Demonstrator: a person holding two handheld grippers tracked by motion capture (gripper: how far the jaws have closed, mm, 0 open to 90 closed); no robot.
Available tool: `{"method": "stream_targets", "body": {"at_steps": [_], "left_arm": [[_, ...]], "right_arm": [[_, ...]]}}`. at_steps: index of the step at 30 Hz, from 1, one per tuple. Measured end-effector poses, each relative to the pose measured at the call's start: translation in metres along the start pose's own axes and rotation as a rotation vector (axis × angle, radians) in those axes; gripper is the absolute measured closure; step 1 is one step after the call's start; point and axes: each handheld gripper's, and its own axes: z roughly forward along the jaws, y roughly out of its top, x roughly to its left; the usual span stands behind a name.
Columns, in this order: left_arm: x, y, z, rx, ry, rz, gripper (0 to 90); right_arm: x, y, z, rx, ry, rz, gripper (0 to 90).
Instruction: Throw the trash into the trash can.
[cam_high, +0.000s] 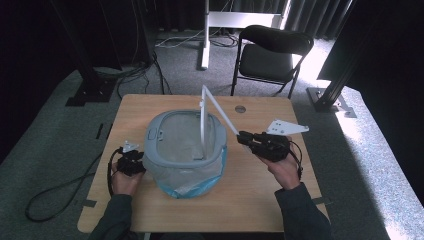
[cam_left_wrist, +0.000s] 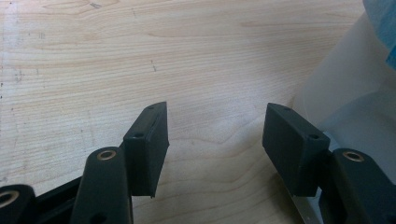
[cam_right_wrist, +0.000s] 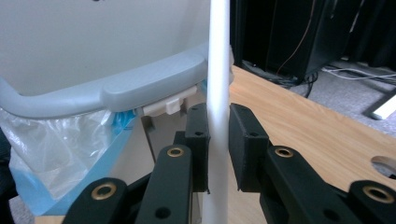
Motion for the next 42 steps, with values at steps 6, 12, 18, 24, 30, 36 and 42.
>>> {"method": "stream_targets", "body": {"at_steps": [6,12,18,24,30,36,42], "left_arm": [[0.000,0.000,0.000,-0.003,0.000,-0.003,41.1],[0.000,0.000,-0.001,-0.003,0.002,-0.002,41.1],[0.000,0.000,-0.001,-0.004,0.003,-0.005,41.1],[0.000,0.000,-0.001,-0.005,0.004,-0.004,41.1],[0.001,0.000,-0.001,-0.009,0.004,-0.007,41.1],[0.001,0.000,-0.001,-0.007,0.005,-0.007,41.1],[0.000,0.000,-0.001,-0.005,0.005,-0.006,41.1]], "right_arm": [[0.002,-0.003,0.008,0.013,0.046,0.000,78.1],[0.004,-0.003,0.014,0.024,0.071,-0.014,78.1],[0.003,-0.003,0.020,0.046,0.079,-0.029,78.1],[0.003,-0.001,0.025,0.064,0.079,-0.040,78.5],[0.003,-0.001,0.026,0.061,0.068,-0.046,78.6],[-0.002,0.001,0.020,0.041,0.046,-0.040,78.7],[-0.006,0.005,0.018,0.030,0.022,-0.044,78.8]]}}
